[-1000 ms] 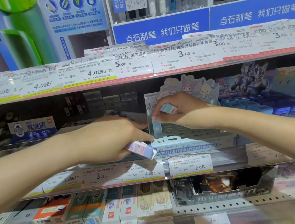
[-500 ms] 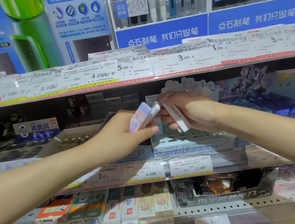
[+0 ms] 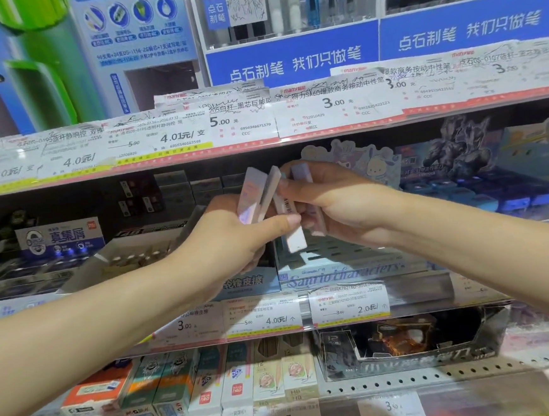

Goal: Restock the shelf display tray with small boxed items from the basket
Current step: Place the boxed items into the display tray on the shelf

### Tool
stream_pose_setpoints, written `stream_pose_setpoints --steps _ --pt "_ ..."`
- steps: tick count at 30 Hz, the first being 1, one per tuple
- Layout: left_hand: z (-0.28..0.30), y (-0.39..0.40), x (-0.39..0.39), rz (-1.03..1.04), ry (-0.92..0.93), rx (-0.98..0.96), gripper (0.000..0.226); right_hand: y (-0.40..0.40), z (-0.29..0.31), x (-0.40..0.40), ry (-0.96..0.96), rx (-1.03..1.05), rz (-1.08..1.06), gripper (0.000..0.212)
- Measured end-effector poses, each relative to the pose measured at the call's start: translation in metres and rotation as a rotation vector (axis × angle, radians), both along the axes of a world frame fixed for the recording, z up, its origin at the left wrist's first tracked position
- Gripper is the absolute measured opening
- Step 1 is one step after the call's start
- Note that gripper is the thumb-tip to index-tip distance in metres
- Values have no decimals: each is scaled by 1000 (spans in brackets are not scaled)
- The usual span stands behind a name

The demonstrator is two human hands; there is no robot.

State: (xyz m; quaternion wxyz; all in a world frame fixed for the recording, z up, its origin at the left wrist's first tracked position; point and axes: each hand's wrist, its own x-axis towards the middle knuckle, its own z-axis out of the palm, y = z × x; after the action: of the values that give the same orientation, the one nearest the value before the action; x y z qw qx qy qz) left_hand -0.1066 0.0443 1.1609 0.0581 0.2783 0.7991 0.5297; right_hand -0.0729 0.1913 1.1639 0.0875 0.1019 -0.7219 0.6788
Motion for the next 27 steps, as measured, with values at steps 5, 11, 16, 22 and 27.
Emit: stream_pose_setpoints --steps 5,11,16,22,27 --pt "1 0 -1 157 129 -76 53 4 12 10 60 244 -147 9" --pt "2 -3 -4 45 158 -73 51 -1 21 23 55 490 -117 21" --pt "3 -10 -9 -42 317 -121 54 6 22 19 -26 470 -166 23" --pt "8 -27 -15 -271 897 -500 25 14 21 10 -18 697 -211 34" --pt "10 -36 -16 -284 1196 -835 54 17 23 8 35 988 -201 18"
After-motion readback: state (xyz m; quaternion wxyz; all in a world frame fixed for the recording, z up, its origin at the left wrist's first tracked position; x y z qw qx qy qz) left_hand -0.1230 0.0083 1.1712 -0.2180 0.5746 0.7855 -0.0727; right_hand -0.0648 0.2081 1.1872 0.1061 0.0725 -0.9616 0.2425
